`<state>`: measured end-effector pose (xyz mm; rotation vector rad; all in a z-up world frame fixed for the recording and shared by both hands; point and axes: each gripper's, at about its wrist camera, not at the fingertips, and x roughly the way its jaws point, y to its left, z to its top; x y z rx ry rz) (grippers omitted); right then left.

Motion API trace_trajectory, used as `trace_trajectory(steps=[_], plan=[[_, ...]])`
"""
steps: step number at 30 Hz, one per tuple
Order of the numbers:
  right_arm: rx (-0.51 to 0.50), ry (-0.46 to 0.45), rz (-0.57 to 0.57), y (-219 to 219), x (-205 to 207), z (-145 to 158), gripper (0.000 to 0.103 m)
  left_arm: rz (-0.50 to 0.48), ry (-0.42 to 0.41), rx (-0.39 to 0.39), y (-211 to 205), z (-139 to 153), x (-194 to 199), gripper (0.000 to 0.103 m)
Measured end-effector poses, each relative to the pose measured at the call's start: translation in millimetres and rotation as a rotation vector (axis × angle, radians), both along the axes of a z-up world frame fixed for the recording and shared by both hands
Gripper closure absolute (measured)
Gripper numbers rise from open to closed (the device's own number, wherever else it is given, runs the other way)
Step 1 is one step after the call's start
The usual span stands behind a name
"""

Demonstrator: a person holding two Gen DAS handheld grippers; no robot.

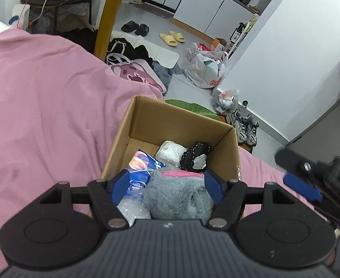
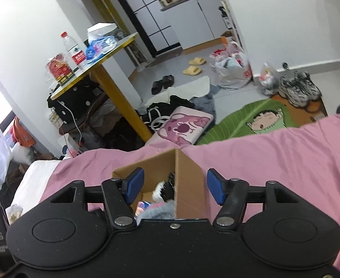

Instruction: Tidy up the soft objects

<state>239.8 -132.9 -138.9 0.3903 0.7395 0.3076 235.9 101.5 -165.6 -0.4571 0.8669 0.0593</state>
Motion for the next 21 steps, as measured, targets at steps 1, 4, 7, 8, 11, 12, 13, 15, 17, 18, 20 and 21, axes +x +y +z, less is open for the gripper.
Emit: trace_trajectory(steps=[1, 4, 7, 8, 11, 12, 13, 15, 17, 18, 20, 21], plan=[[-0.003, 0.005, -0.002, -2.0, -2.7, 0.3, 0.043, -0.001, -0.003, 0.006, -0.5, 1.3, -0.8, 0.034], [-0.009, 0.009, -0.004, -6.9, -11.4, 3.4, 0.042, -0.004, -0.011, 0.019, -2.2, 6.4, -3.5, 0.033], [-0.009, -0.002, -0.003, -11.1, -20.7, 10.5, 0.036, -0.016, -0.026, 0.046, -5.8, 11.5, -8.1, 0.027], [-0.006, -0.007, -0.003, -13.0, -23.7, 13.0, 0.034, -0.022, -0.026, 0.063, -7.8, 13.9, -9.4, 0.026], [0.001, -0.022, 0.0, -18.7, -33.1, 20.3, 0.026, -0.047, -0.019, 0.084, -13.5, 20.0, -13.9, 0.023], [0.003, -0.028, -0.001, -20.8, -35.8, 23.0, 0.025, -0.05, -0.019, 0.086, -14.6, 22.5, -16.0, 0.022], [0.005, -0.033, -0.002, -23.1, -38.1, 25.5, 0.023, -0.052, -0.023, 0.094, -16.4, 25.6, -19.1, 0.021], [0.011, -0.045, -0.007, -28.5, -43.7, 31.1, 0.02, -0.054, -0.033, 0.121, -19.8, 31.8, -25.8, 0.019], [0.016, -0.055, -0.013, -34.3, -48.6, 36.6, 0.014, -0.054, -0.038, 0.132, -21.8, 38.1, -32.7, 0.018], [0.018, -0.059, -0.016, -36.3, -50.7, 39.2, 0.012, -0.051, -0.039, 0.133, -22.2, 41.2, -35.9, 0.017], [0.023, -0.07, -0.022, -41.6, -56.2, 44.6, 0.008, -0.042, -0.038, 0.136, -23.9, 47.8, -41.2, 0.016], [0.027, -0.075, -0.024, -44.7, -59.1, 47.3, 0.007, -0.039, -0.038, 0.138, -25.2, 51.7, -44.4, 0.014]])
